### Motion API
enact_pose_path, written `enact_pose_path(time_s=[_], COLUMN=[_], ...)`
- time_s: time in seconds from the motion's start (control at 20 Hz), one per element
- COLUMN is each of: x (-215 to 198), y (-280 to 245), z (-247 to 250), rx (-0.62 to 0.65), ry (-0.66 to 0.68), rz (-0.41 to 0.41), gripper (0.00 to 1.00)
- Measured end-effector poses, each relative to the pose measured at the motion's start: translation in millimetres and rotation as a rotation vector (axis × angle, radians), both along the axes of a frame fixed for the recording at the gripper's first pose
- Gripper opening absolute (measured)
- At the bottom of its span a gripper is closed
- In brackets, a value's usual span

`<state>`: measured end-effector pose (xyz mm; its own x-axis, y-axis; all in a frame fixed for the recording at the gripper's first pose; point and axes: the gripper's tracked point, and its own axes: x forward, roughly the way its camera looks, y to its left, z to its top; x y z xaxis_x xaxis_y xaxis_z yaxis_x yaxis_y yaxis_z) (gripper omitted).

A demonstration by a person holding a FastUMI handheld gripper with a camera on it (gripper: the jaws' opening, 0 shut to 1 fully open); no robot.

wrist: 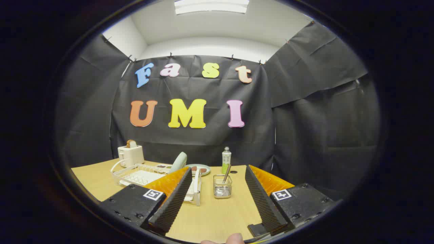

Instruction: Take the plate from the dish rack, then take the spoon from the basket and place it into the plate.

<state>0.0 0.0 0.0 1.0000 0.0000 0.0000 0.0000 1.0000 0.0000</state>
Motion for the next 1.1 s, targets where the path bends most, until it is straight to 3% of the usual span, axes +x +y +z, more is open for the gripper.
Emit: enact_pose_path(time_s=[1.1], x=[11], y=[12], z=[2], rx=[-0.014], ry=[0.0], rz=[0.007], gripper=[1.0])
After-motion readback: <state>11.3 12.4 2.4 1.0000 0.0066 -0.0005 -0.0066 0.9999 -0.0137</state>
